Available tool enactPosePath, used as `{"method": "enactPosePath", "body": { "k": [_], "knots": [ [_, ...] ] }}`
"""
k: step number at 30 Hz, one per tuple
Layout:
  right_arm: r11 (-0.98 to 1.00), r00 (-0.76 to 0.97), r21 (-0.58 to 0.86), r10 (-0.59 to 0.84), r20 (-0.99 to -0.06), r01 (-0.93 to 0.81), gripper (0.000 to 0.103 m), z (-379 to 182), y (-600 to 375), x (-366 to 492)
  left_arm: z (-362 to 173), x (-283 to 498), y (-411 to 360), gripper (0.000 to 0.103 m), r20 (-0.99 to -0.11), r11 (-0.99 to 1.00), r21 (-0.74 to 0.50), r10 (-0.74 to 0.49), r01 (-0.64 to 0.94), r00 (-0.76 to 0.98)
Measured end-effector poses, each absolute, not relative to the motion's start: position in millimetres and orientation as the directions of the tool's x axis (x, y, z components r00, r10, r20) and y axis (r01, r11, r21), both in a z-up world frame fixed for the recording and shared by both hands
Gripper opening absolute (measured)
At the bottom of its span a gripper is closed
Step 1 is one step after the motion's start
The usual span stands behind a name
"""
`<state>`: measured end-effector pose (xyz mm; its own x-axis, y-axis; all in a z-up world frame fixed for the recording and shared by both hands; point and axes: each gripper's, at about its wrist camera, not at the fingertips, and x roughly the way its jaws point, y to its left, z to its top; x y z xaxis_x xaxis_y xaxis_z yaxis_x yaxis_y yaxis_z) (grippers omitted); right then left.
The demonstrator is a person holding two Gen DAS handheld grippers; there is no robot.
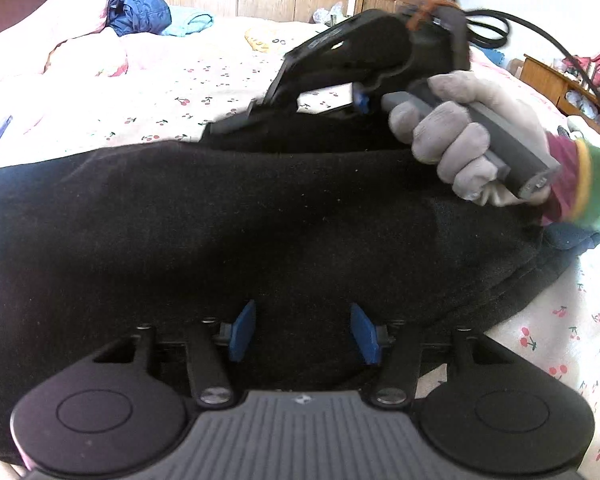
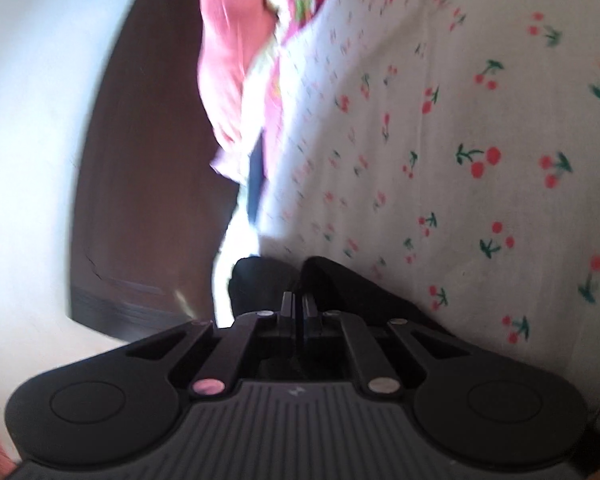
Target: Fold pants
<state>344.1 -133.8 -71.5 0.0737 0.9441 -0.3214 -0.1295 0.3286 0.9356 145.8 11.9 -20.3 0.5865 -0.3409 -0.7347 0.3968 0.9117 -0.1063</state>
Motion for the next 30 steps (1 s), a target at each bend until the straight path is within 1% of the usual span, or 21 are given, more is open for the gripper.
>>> {"method": "enactPosePath", "body": {
  "k": [2, 3, 6, 8, 9, 13, 18, 21, 24, 26, 29, 30],
  "knots": [
    [0.385, 0.029, 0.910, 0.922, -0.386, -0.155, 0.005, -68, -126, 352, -21, 146, 12, 0.066, -0.734, 0.912, -0.107, -0.342, 0.397, 0.586],
    [0.400, 0.038, 0.904, 0.916, -0.399, -0.153, 0.005, -68, -125, 357, -21, 146, 12, 0.067, -0.734, 0.911, -0.109, -0.343, 0.397, 0.587],
    [0.371, 0.123, 0.924, 0.925, -0.360, -0.089, 0.004, -73, -133, 366, -21, 146, 12, 0.067, -0.732, 0.911, -0.113, -0.346, 0.397, 0.586],
    [0.374, 0.180, 0.926, 0.916, -0.359, -0.058, 0.003, -78, -132, 366, -22, 145, 14, 0.067, -0.732, 0.911, -0.112, -0.346, 0.397, 0.587],
    [0.380, 0.187, 0.923, 0.912, -0.364, -0.059, 0.003, -80, -130, 363, -21, 145, 14, 0.067, -0.732, 0.911, -0.111, -0.346, 0.398, 0.587],
    [0.352, 0.229, 0.935, 0.915, -0.333, -0.045, 0.003, -78, -140, 357, -21, 144, 15, 0.067, -0.731, 0.911, -0.113, -0.347, 0.398, 0.588],
    [0.377, 0.245, 0.920, 0.907, -0.343, -0.108, 0.003, -58, -144, 356, -21, 144, 16, 0.067, -0.727, 0.911, -0.116, -0.349, 0.395, 0.591],
    [0.374, 0.288, 0.915, 0.902, -0.321, -0.152, 0.003, -43, -149, 353, -21, 144, 19, 0.067, -0.720, 0.914, -0.123, -0.350, 0.386, 0.600],
    [0.382, 0.372, 0.900, 0.882, -0.288, -0.211, 0.002, -25, -162, 348, -22, 144, 18, 0.068, -0.725, 0.914, -0.125, -0.349, 0.386, 0.594],
    [0.440, 0.427, 0.886, 0.836, -0.345, -0.147, 0.001, -34, -168, 353, -23, 145, 13, 0.069, -0.736, 0.915, -0.097, -0.330, 0.391, 0.590],
    [0.576, 0.450, 0.815, 0.745, -0.492, -0.061, 0.001, -49, -165, 361, -24, 142, 6, 0.072, -0.740, 0.915, -0.058, -0.309, 0.400, 0.597],
    [0.595, 0.464, 0.800, 0.731, -0.500, -0.077, 0.001, -46, -165, 360, -23, 142, 6, 0.072, -0.740, 0.915, -0.061, -0.309, 0.398, 0.597]
  ]
}}
